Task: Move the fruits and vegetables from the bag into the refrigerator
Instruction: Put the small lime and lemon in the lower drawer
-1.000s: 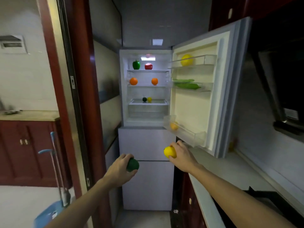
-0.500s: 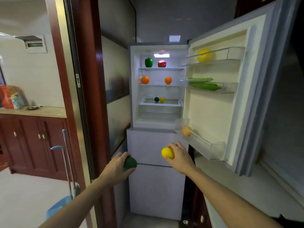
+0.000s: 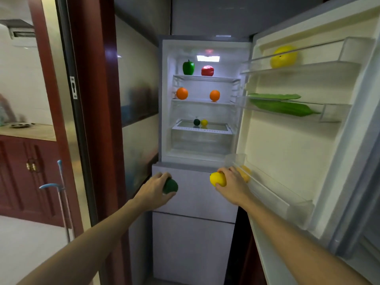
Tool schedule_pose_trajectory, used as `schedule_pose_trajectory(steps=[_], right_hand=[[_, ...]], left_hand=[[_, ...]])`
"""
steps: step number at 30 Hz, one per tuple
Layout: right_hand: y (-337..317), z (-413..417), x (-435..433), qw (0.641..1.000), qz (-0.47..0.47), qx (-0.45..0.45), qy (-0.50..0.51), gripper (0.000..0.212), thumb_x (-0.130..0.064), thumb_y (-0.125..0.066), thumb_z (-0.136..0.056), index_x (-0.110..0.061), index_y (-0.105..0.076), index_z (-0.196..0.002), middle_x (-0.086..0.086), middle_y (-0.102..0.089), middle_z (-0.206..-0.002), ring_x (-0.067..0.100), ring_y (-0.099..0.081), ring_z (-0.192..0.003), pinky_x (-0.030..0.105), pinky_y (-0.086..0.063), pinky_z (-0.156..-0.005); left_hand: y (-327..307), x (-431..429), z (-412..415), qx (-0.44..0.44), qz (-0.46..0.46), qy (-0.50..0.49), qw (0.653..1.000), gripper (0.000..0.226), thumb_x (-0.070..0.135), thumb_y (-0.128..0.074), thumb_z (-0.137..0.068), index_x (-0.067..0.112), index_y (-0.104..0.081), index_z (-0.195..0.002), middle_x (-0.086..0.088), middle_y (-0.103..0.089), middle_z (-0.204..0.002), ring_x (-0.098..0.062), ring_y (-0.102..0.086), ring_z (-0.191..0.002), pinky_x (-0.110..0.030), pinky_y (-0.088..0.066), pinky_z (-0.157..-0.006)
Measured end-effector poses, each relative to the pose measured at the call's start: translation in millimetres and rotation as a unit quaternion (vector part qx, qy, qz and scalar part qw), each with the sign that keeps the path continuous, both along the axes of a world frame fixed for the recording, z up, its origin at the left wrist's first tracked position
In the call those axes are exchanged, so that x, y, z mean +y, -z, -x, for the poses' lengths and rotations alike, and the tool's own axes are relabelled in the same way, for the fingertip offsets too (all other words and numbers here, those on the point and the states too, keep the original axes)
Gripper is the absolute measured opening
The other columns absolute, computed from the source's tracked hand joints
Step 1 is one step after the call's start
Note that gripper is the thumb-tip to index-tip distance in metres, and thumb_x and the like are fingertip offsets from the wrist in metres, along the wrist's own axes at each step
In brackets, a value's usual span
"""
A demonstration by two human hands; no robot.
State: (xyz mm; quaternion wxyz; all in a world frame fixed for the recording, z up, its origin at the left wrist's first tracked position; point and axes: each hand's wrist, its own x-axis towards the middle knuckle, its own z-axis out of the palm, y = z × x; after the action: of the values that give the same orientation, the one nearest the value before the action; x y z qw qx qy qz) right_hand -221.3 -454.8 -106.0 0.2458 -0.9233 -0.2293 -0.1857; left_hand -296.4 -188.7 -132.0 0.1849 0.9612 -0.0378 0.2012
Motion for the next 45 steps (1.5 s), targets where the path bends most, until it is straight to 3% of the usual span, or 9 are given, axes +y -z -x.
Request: schedule_pose_trajectory(steps=[8, 12, 17, 23, 27, 32, 36, 45], right_hand=[[-19, -96, 26, 1.0, 0.001, -0.002, 0.02, 0.037, -0.024, -0.068, -0.079, -0.012, -0.058, -0.112, 0.011, -0.056, -0.113, 0.032, -0.052, -0.106, 0.038, -0.044, -0.086], [-29, -130, 35, 1.0, 0.007, -0.012, 0.02, 0.031, -0.022, -0.067, -0.08, -0.011, -0.058, -0.107, 0.011, -0.055, -0.108, 0.031, -0.052, -0.101, 0.037, -0.045, -0.079], [-39, -170, 46, 0.999, 0.011, -0.026, 0.023, 0.03, -0.018, -0.066, -0.08, -0.009, -0.057, -0.107, 0.009, -0.052, -0.103, 0.028, -0.051, -0.096, 0.035, -0.044, -0.075], [-49, -226, 63, 0.999, 0.031, -0.031, 0.026, 0.034, -0.019, -0.065, -0.081, -0.01, -0.055, -0.113, 0.009, -0.051, -0.109, 0.029, -0.052, -0.097, 0.035, -0.043, -0.075], [-54, -272, 73, 0.999, 0.032, -0.025, 0.023, 0.029, -0.02, -0.063, -0.082, -0.012, -0.056, -0.11, 0.008, -0.052, -0.107, 0.029, -0.055, -0.096, 0.032, -0.039, -0.07], [-67, -339, 92, 0.999, 0.012, -0.039, 0.002, 0.04, -0.018, -0.065, -0.083, -0.011, -0.053, -0.12, 0.008, -0.049, -0.117, 0.025, -0.052, -0.103, 0.03, -0.042, -0.079], [-77, -394, 102, 0.998, 0.019, -0.051, 0.014, 0.039, -0.022, -0.067, -0.081, -0.012, -0.056, -0.118, 0.01, -0.053, -0.11, 0.028, -0.053, -0.098, 0.031, -0.039, -0.072], [-77, -477, 113, 0.999, 0.004, -0.047, 0.023, 0.042, -0.024, -0.067, -0.08, -0.014, -0.054, -0.119, 0.01, -0.054, -0.114, 0.028, -0.053, -0.103, 0.04, -0.049, -0.083]], left_hand=[[-18, 26, -113, -0.018, -0.01, 0.038, 0.999, 0.048, 0.042, -0.068, -0.082, 0.02, -0.046, -0.119, -0.003, -0.052, -0.115, -0.02, -0.057, -0.096, -0.038, -0.052, -0.087], [-22, 39, -149, -0.043, -0.006, 0.047, 0.998, 0.05, 0.044, -0.068, -0.081, 0.019, -0.047, -0.12, -0.002, -0.049, -0.116, -0.019, -0.056, -0.095, -0.041, -0.053, -0.086], [-27, 50, -189, -0.05, 0.004, 0.045, 0.998, 0.052, 0.042, -0.068, -0.083, 0.018, -0.047, -0.124, 0.0, -0.049, -0.115, -0.015, -0.054, -0.095, -0.034, -0.052, -0.085], [-39, 61, -247, -0.037, 0.009, 0.053, 0.998, 0.053, 0.041, -0.067, -0.085, 0.021, -0.044, -0.129, 0.001, -0.049, -0.119, -0.01, -0.049, -0.096, -0.032, -0.05, -0.092], [-45, 69, -293, -0.045, 0.014, 0.053, 0.998, 0.052, 0.04, -0.067, -0.085, 0.021, -0.046, -0.128, 0.0, -0.048, -0.119, -0.013, -0.051, -0.1, -0.035, -0.05, -0.094], [-49, 80, -362, -0.065, -0.005, 0.07, 0.995, 0.053, 0.043, -0.067, -0.084, 0.019, -0.05, -0.127, -0.001, -0.054, -0.119, -0.014, -0.056, -0.101, -0.034, -0.053, -0.091], [-61, 81, -421, -0.092, -0.003, 0.066, 0.994, 0.054, 0.039, -0.068, -0.085, 0.014, -0.05, -0.129, -0.007, -0.053, -0.126, -0.018, -0.056, -0.108, -0.035, -0.052, -0.094], [-74, 89, -513, -0.117, -0.02, 0.059, 0.991, 0.044, 0.041, -0.068, -0.083, 0.017, -0.054, -0.117, -0.004, -0.057, -0.108, -0.018, -0.057, -0.09, -0.037, -0.056, -0.081]])
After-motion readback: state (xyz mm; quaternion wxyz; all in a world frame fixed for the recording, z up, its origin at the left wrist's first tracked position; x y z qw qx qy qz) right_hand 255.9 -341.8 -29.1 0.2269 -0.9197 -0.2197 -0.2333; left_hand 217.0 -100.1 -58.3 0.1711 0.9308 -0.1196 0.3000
